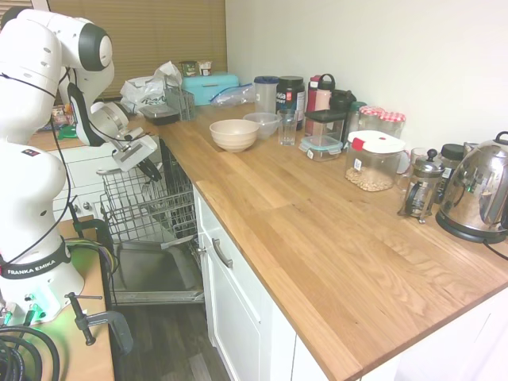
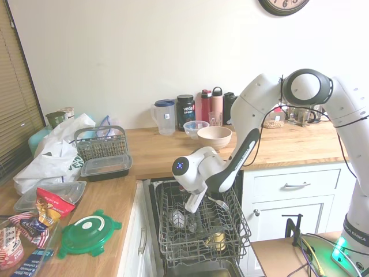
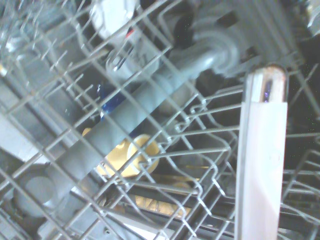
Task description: Put the fork in the dishwasher
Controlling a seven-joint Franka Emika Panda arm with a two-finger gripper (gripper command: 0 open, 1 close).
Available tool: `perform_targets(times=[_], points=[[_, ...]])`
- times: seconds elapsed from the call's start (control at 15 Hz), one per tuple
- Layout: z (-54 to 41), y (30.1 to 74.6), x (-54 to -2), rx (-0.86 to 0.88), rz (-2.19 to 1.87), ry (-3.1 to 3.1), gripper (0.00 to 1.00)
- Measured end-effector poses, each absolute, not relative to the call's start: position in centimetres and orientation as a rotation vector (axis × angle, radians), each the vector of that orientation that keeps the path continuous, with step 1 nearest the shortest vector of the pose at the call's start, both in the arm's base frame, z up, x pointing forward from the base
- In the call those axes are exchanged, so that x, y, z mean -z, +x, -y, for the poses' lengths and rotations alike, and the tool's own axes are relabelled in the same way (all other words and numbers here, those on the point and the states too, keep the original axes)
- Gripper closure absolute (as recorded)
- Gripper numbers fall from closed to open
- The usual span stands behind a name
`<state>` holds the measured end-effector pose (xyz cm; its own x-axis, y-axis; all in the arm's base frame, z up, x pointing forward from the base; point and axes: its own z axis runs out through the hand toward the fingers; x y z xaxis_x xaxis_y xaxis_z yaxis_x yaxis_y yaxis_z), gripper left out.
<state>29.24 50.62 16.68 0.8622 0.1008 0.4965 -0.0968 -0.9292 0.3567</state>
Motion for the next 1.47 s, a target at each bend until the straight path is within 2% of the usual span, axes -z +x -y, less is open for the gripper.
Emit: perform_targets(times=[1.13, 1.27, 1.47], points=[[-51.9, 30.9, -17.6, -0.694, -0.002, 2.668, 0.0], [-52.4, 31.2, -18.8, -0.717, 0.007, 2.69, 0.0], [-53.6, 30.7, -24.5, -0.822, 0.047, 2.746, 0.0]])
